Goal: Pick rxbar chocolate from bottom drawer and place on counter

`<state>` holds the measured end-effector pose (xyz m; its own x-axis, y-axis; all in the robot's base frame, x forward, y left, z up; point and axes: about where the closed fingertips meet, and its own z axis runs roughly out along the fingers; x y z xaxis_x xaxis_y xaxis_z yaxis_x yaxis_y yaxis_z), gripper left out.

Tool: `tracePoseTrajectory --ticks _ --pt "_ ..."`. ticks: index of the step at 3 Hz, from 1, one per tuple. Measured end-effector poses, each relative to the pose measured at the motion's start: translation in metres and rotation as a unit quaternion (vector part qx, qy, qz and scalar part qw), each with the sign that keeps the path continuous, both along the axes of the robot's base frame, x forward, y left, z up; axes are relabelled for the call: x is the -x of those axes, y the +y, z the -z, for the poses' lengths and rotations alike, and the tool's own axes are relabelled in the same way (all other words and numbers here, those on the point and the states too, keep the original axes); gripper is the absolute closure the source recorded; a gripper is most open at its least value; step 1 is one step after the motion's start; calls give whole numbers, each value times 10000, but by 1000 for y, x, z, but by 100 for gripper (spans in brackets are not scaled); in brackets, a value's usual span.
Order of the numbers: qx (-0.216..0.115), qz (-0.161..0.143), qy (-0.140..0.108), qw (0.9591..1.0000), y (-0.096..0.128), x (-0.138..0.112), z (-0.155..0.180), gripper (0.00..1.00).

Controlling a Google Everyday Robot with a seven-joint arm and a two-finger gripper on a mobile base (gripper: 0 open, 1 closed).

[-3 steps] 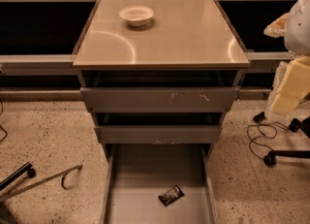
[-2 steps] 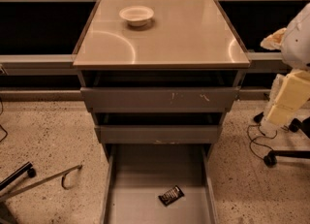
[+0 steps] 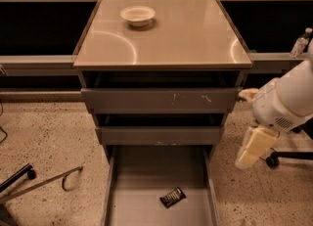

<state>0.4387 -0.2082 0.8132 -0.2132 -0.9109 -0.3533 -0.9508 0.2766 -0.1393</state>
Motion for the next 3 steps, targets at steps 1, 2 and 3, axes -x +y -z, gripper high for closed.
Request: tracePoseTrajectory --ticks 1,2,3 --pt "-277 159 207 9993 15 0 85 0" --pt "-567 382 263 9973 28 -5 144 0" --pt "-567 382 263 9973 28 -5 145 0"
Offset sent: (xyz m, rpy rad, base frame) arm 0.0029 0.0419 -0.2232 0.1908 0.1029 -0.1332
